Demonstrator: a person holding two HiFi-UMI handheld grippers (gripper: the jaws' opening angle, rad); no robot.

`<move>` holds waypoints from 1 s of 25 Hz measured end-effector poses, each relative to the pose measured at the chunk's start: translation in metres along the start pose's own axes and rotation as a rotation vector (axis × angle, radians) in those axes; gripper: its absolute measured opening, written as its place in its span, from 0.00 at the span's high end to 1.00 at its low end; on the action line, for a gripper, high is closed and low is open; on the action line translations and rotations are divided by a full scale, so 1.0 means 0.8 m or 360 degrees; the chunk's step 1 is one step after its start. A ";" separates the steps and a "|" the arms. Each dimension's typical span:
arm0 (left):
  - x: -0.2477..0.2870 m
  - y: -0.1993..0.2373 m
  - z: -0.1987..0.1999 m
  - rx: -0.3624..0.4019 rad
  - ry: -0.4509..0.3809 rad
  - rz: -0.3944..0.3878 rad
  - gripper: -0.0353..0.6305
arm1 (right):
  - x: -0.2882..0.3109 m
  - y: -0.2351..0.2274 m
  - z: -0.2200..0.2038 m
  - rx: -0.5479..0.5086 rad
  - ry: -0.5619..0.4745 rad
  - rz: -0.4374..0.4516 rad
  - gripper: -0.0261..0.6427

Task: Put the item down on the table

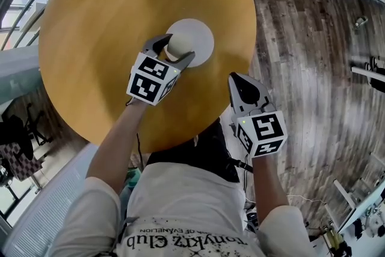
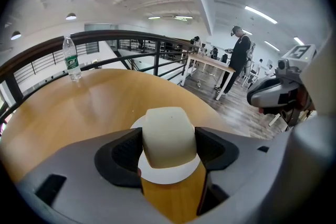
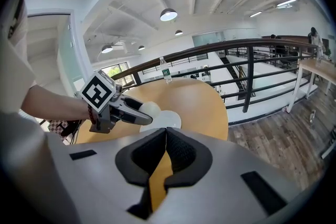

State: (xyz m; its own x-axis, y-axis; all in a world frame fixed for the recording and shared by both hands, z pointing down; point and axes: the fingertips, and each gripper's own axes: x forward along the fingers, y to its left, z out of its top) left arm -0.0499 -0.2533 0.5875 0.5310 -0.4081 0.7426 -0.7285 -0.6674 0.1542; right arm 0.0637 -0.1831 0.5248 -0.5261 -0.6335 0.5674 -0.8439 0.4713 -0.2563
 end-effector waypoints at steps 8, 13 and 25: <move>0.032 0.004 -0.014 0.0002 0.0099 0.0003 0.46 | 0.002 -0.006 -0.010 0.0028 0.0019 -0.0013 0.92; 0.047 0.003 -0.020 0.0077 0.0165 0.0018 0.46 | -0.002 -0.013 -0.018 0.0048 0.0031 -0.0024 0.92; 0.066 0.006 -0.026 0.0039 0.0241 0.0007 0.46 | -0.005 -0.024 -0.028 0.0085 0.0036 -0.0043 0.92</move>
State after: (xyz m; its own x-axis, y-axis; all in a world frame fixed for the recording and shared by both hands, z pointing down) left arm -0.0341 -0.2651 0.6414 0.4554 -0.3137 0.8332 -0.7190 -0.6814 0.1364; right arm 0.0845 -0.1760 0.5446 -0.5010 -0.6314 0.5919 -0.8626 0.4202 -0.2818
